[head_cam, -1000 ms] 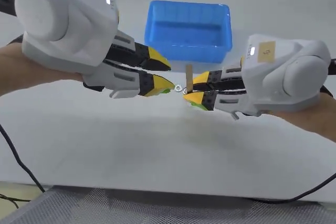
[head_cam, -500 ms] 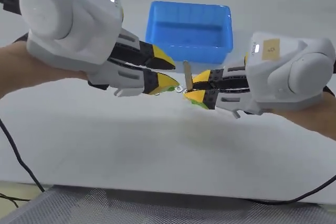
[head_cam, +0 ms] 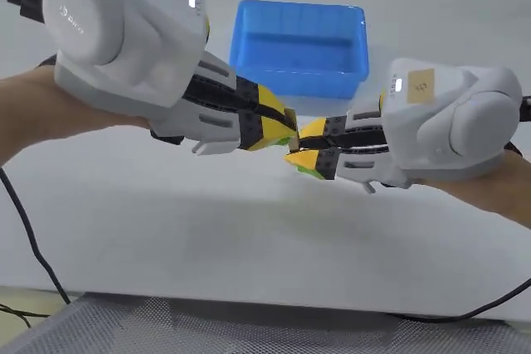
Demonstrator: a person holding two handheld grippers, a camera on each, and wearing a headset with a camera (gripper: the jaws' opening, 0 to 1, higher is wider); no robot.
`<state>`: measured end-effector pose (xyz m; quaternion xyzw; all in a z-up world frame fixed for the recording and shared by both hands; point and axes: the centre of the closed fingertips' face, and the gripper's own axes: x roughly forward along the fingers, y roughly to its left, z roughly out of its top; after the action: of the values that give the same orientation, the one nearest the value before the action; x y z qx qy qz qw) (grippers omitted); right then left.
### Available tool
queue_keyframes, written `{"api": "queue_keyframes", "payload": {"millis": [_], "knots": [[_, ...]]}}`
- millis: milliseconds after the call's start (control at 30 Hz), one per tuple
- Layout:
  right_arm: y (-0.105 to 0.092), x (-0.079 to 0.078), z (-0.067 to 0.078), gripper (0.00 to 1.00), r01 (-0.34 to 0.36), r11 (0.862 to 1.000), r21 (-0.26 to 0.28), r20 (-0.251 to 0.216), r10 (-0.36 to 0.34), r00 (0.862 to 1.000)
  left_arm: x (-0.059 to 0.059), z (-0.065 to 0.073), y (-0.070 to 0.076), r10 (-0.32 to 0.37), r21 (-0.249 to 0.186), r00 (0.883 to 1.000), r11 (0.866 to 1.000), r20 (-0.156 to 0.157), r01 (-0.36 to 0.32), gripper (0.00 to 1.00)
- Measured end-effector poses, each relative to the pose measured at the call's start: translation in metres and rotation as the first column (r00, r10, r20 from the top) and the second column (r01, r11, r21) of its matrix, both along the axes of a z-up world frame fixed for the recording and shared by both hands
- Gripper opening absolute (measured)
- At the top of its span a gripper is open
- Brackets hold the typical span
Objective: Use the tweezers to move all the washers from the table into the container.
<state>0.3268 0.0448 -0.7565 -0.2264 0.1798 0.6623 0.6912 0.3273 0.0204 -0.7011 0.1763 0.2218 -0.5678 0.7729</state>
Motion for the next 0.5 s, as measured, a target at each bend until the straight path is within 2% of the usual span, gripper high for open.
{"api": "queue_keyframes", "payload": {"millis": [200,333,500], "knots": [[-0.002,-0.001,-0.007,0.09,-0.021,0.999,-0.048,0.022,0.022,1.0,0.001,-0.007,-0.002,-0.004,0.027,1.0,1.0,-0.023,0.004,0.08],[-0.003,-0.002,-0.012,0.09,-0.03,0.997,-0.067,0.018,0.031,0.999,0.0,-0.012,-0.005,-0.012,0.043,0.999,0.999,-0.041,0.013,0.08],[-0.003,-0.002,-0.014,0.09,-0.034,0.996,-0.078,0.013,0.036,0.999,0.0,-0.015,-0.007,-0.024,0.049,0.999,0.998,-0.044,0.026,0.08]]}}
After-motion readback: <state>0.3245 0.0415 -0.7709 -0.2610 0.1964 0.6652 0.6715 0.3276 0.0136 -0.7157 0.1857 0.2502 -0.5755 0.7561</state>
